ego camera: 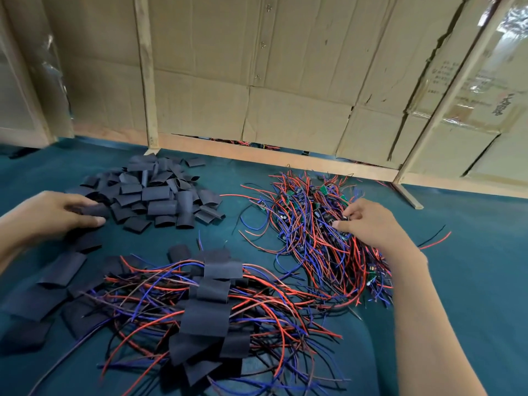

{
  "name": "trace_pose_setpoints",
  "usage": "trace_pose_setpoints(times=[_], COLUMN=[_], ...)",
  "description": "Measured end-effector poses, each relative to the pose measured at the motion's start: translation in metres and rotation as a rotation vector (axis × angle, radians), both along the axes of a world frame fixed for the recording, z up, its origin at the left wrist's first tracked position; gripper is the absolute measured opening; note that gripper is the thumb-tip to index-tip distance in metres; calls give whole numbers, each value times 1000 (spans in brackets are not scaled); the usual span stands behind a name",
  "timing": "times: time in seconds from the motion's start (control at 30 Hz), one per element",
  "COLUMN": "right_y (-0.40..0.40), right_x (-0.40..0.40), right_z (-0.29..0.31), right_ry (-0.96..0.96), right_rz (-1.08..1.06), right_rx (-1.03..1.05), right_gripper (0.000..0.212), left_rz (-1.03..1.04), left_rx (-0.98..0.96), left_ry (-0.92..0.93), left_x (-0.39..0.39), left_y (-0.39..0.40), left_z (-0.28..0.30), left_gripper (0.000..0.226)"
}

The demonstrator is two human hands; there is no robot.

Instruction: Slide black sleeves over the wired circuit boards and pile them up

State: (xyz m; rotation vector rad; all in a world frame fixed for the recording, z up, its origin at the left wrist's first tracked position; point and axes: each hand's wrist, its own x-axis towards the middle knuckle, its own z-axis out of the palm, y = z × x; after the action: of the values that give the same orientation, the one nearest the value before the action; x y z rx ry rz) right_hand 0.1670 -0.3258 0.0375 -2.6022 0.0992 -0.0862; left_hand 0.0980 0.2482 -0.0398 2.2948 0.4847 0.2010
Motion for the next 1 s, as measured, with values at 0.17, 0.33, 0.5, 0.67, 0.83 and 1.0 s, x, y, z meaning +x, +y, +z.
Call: trace_pose_setpoints(times=[0.17,0.33,0.5,0.67,0.83,1.0], right_y=[1,2,34,78,115,139], right_x=[-5,-25,-71,-96,-103,-100], right_z=[12,54,96,111,109,109], right_ry=[-56,-241,-296,-43,97,149], right_rz=[-18,-13,260,443,451,344], right_rx=[4,266,818,1327,1574,1716], right_gripper=[15,4,17,36,27,23], left_rz=[-21,14,-368,-568,-522,-434], left_rx=[58,-203,-491,-573,-703,-839], left_ry=[-22,-239,-549,-578,-352,-185], left_x=[3,-2,-63,-88,-84,-80], left_y=[-10,-36,-140,-213,-239,-243], left_z=[16,82,159,192,179,164], left_gripper=[7,34,34,9,25,24])
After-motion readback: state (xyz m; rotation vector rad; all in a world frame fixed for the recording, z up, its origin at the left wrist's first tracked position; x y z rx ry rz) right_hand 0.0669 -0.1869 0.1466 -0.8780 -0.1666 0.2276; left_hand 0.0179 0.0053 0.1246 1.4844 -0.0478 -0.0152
